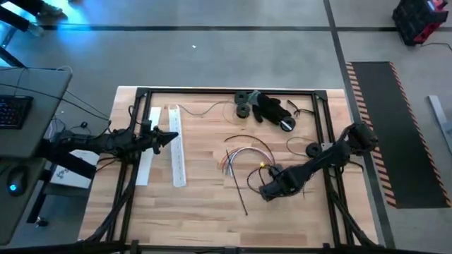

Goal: Ziptie cables
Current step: Wrap the cables together using a black zip tie

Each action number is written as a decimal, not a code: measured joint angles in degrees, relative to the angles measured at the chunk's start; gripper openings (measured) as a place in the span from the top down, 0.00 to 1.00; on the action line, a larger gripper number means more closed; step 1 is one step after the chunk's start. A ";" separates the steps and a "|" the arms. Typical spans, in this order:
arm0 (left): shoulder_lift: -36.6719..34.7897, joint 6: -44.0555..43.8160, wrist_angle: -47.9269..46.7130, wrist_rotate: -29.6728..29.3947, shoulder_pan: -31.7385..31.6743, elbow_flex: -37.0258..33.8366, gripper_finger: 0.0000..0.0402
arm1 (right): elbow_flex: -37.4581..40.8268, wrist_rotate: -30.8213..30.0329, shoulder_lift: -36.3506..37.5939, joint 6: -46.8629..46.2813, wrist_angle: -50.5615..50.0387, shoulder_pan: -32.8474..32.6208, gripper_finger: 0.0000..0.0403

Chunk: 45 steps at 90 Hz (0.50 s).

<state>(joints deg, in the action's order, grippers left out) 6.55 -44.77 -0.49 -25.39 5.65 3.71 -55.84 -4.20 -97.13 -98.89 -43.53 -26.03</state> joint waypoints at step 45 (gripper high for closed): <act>10.99 5.92 -0.04 0.24 0.00 7.40 1.00 | -4.13 -14.96 19.00 7.80 -1.77 10.37 0.99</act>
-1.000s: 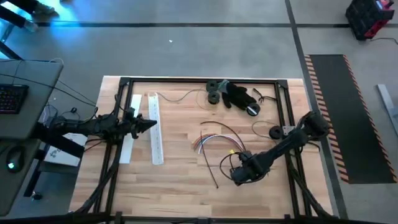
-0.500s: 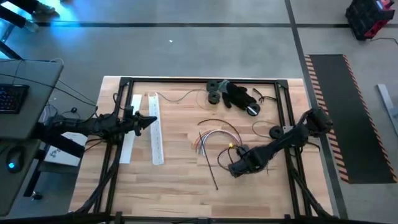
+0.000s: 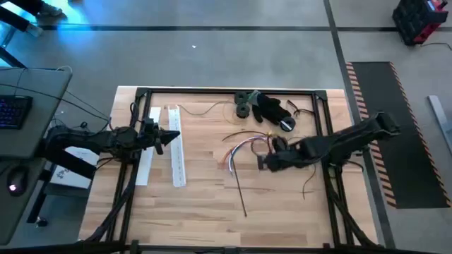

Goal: Ziptie cables
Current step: Wrap the cables together using a black zip tie

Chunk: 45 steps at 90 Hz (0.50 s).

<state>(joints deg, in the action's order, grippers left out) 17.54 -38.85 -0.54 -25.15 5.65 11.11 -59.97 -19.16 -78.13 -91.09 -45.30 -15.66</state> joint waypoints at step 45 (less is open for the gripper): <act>3.32 9.02 -0.14 -0.94 0.00 9.42 1.00 | -12.21 -7.74 0.35 22.52 10.43 9.51 1.00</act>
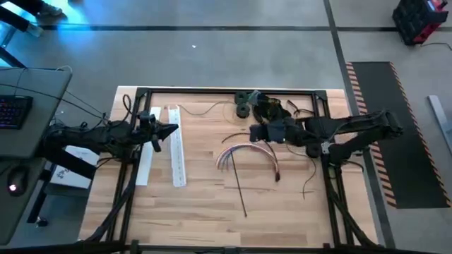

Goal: Ziptie cables
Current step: Wrap the cables together using a black zip tie

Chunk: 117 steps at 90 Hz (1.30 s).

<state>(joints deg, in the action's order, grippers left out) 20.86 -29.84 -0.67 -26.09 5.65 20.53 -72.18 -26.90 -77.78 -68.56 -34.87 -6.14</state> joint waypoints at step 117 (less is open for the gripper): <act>2.49 -12.03 -7.65 6.05 0.02 1.12 1.00 | 29.73 31.99 -13.45 -9.70 -0.69 -5.62 0.94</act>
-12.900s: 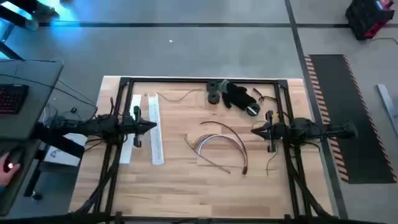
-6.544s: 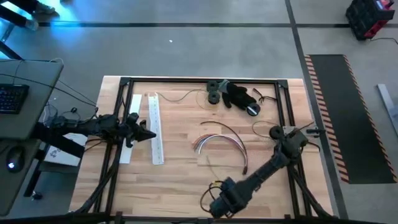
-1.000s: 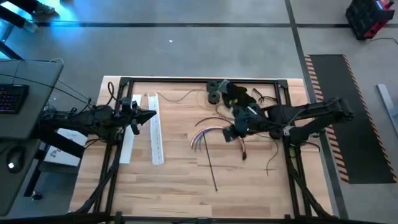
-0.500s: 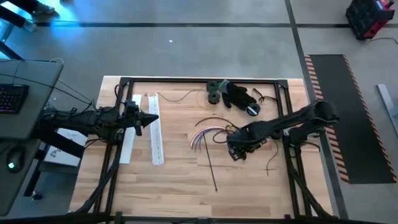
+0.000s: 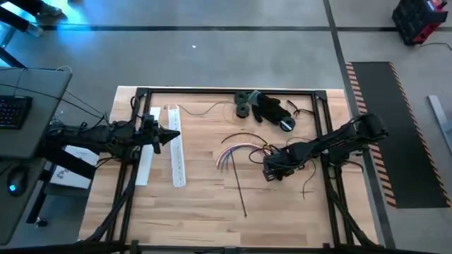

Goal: Ziptie cables
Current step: Wrap the cables together using a black zip tie

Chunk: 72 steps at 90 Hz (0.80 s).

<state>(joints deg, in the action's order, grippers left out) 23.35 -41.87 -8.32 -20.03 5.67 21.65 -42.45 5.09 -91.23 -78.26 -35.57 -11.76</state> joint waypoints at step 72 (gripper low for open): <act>1.83 7.96 -12.42 -6.27 -0.02 13.40 1.00 | -24.48 -16.95 4.21 14.69 19.71 10.39 0.97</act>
<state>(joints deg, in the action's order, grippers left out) 25.18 -33.91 -20.74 -26.30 5.65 35.04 -66.93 -11.86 -87.02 -63.57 -15.86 -1.37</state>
